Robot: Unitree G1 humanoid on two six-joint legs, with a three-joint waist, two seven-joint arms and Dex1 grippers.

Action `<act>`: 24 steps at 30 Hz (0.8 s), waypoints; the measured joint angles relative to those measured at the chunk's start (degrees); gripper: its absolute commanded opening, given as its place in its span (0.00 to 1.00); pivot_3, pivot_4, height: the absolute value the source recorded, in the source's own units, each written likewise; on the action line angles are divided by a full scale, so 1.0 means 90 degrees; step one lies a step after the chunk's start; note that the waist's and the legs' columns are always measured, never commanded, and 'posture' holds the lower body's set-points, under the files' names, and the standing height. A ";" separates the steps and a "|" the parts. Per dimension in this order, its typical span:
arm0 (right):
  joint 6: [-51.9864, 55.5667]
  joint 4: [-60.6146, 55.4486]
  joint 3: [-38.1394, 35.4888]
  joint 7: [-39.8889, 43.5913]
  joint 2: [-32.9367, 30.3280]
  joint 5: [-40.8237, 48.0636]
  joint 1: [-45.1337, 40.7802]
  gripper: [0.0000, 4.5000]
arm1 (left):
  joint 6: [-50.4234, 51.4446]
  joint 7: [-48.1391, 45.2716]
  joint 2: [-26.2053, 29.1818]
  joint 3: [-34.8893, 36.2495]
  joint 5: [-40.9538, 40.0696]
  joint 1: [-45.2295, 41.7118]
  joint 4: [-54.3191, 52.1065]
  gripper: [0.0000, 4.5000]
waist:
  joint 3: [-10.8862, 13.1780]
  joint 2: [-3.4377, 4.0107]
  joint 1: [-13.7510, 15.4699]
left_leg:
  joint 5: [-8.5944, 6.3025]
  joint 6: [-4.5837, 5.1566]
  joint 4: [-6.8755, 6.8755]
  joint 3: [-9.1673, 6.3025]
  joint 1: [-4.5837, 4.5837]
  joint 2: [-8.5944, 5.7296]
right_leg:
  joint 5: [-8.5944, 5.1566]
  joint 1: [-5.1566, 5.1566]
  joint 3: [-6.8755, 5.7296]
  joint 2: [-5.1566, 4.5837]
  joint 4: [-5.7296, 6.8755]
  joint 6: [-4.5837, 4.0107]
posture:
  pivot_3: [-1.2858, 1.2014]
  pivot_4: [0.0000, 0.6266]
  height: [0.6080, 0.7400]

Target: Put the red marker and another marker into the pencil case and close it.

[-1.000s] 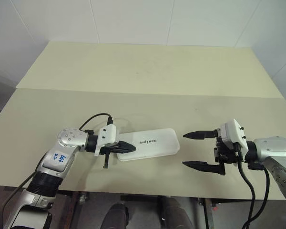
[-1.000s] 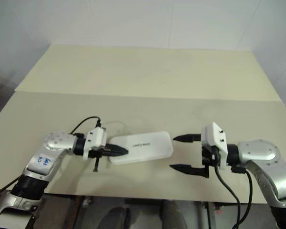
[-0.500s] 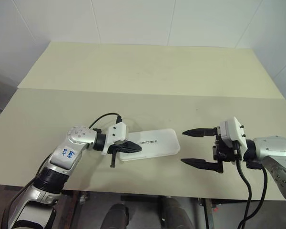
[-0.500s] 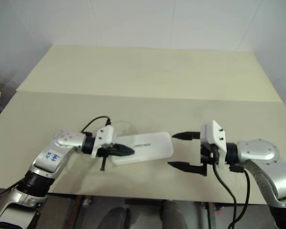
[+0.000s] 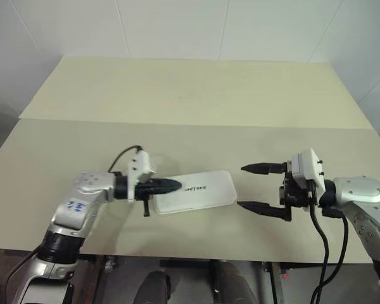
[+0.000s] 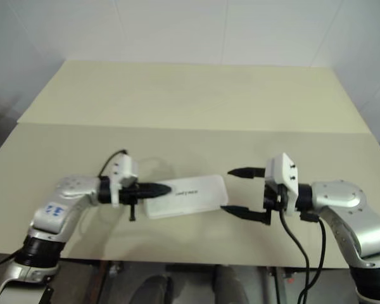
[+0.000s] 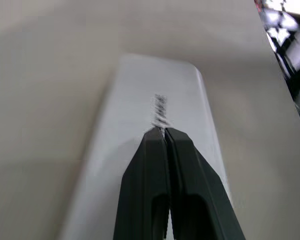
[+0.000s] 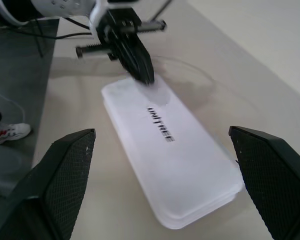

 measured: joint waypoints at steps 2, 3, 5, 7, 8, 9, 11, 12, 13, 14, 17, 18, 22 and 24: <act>-0.0097 0.0109 0.0000 0.0030 0.0002 -0.0065 -0.0047 1.00 | -0.0261 -0.0025 0.0032 0.0476 -0.0186 0.0066 0.0112 0.01 | 0.0000 0.0000 0.0010 | 0.0000 -0.0001 -0.0002 -0.0001 0.0000 0.0000 | -0.0001 0.0000 -0.0002 -0.0001 -0.0002 -0.0001 | 0.52 0.24 1.00; -0.0160 0.0185 0.0000 0.0049 0.0006 -0.0104 -0.0049 1.00 | -0.0391 -0.0068 0.0069 0.0647 -0.0245 0.0096 0.0211 0.01 | 0.0000 0.0000 0.0010 | -0.0001 -0.0001 -0.0002 -0.0001 -0.0001 -0.0001 | -0.0001 0.0000 -0.0002 -0.0002 -0.0004 -0.0001 | 0.52 0.24 1.00; -0.0282 0.0356 -0.0005 0.0050 0.0028 -0.0189 -0.0060 1.00 | -0.0616 -0.0182 0.0202 0.0989 -0.0346 0.0212 0.0516 0.10 | 0.0000 0.0000 0.0011 | -0.0001 -0.0001 -0.0003 0.0001 -0.0003 -0.0003 | 0.0000 0.0000 -0.0001 -0.0004 -0.0009 0.0000 | 0.52 0.24 1.00; -0.0458 0.0545 -0.0039 0.0033 0.0066 -0.0299 -0.0060 1.00 | -0.0726 -0.0351 0.0374 0.1183 -0.0389 0.0260 0.0771 0.22 | 0.0000 0.0000 0.0010 | -0.0002 -0.0002 -0.0003 0.0001 -0.0005 -0.0003 | 0.0000 0.0000 -0.0002 -0.0003 -0.0013 0.0000 | 0.52 0.24 1.00; -0.0539 0.0610 -0.0065 0.0018 0.0082 -0.0353 -0.0061 1.00 | -0.0751 -0.0394 0.0425 0.1252 -0.0404 0.0260 0.0834 0.30 | 0.0000 0.0000 0.0010 | -0.0002 -0.0001 -0.0004 0.0002 -0.0005 -0.0003 | 0.0000 0.0000 -0.0001 -0.0005 -0.0014 0.0000 | 0.52 0.24 1.00; -0.0611 0.0683 -0.0088 0.0008 0.0093 -0.0385 -0.0061 1.00 | -0.0773 -0.0449 0.0465 0.1300 -0.0418 0.0260 0.0845 0.38 | 0.0000 0.0000 0.0020 | -0.0002 -0.0001 -0.0004 0.0000 -0.0007 -0.0003 | 0.0000 0.0000 -0.0004 -0.0005 -0.0017 0.0000 | 0.52 0.24 1.00; -0.0756 0.0849 -0.0120 0.0010 0.0093 -0.0428 -0.0062 1.00 | -0.0817 -0.0501 0.0492 0.1331 -0.0440 0.0255 0.0847 0.53 | 0.0000 0.0000 0.0038 | -0.0003 0.0000 -0.0005 -0.0001 -0.0007 -0.0004 | 0.0000 0.0001 -0.0004 -0.0008 -0.0020 0.0001 | 0.52 0.24 1.00; -0.0810 0.0914 -0.0124 0.0010 0.0092 -0.0433 -0.0060 1.00 | -0.0834 -0.0545 0.0492 0.1329 -0.0448 0.0250 0.0854 0.61 | 0.0000 0.0000 0.0038 | -0.0003 0.0000 -0.0005 -0.0001 -0.0008 -0.0004 | 0.0000 0.0001 -0.0004 -0.0008 -0.0020 0.0001 | 0.52 0.24 1.00; -0.0846 0.0928 -0.0140 0.0008 0.0091 -0.0437 -0.0040 1.00 | -0.0869 -0.0609 0.0493 0.1326 -0.0453 0.0235 0.0885 0.68 | 0.0000 0.0000 0.0034 | -0.0004 0.0000 -0.0007 -0.0001 -0.0008 -0.0003 | 0.0001 0.0000 -0.0004 -0.0008 -0.0021 0.0001 | 0.52 0.24 1.00; -0.0857 0.0927 -0.0156 0.0004 0.0090 -0.0437 -0.0019 1.00 | -0.0895 -0.0656 0.0497 0.1326 -0.0458 0.0204 0.0940 0.75 | 0.0000 0.0000 0.0031 | -0.0004 -0.0001 -0.0008 -0.0001 -0.0008 -0.0002 | 0.0001 0.0000 -0.0004 -0.0006 -0.0021 0.0001 | 0.52 0.24 1.00; -0.0870 0.0931 -0.0241 -0.0002 0.0062 -0.0437 0.0044 1.00 | -0.0953 -0.0752 0.0499 0.1299 -0.0459 0.0109 0.1069 0.99 | 0.0000 0.0000 0.0018 | -0.0004 -0.0001 -0.0008 -0.0001 -0.0008 -0.0001 | 0.0000 0.0000 -0.0005 -0.0005 -0.0020 0.0001 | 0.52 0.24 1.00; -0.0876 0.0940 -0.0322 -0.0002 0.0043 -0.0437 0.0070 1.00 | -0.0953 -0.0777 0.0499 0.1257 -0.0459 0.0055 0.1070 0.99 | 0.0000 0.0000 0.0017 | -0.0004 -0.0001 -0.0008 -0.0001 -0.0008 -0.0002 | 0.0001 0.0000 -0.0004 -0.0006 -0.0020 0.0001 | 0.52 0.24 1.00; -0.0932 0.0980 -0.0458 -0.0002 -0.0049 -0.0437 0.0100 1.00 | -0.1021 -0.0797 0.0459 0.1108 -0.0457 -0.0082 0.1070 0.99 | 0.0000 0.0000 0.0016 | -0.0004 -0.0001 -0.0008 0.0000 -0.0007 -0.0002 | 0.0001 0.0000 -0.0003 -0.0005 -0.0020 0.0002 | 0.52 0.24 1.00; -0.0939 0.0981 -0.0522 -0.0002 -0.0067 -0.0436 0.0145 1.00 | -0.1024 -0.0804 0.0402 0.1040 -0.0456 -0.0102 0.1077 0.99 | 0.0000 0.0000 0.0010 | -0.0004 -0.0001 -0.0009 0.0001 -0.0007 -0.0001 | 0.0001 0.0000 -0.0003 -0.0004 -0.0020 0.0002 | 0.52 0.24 1.00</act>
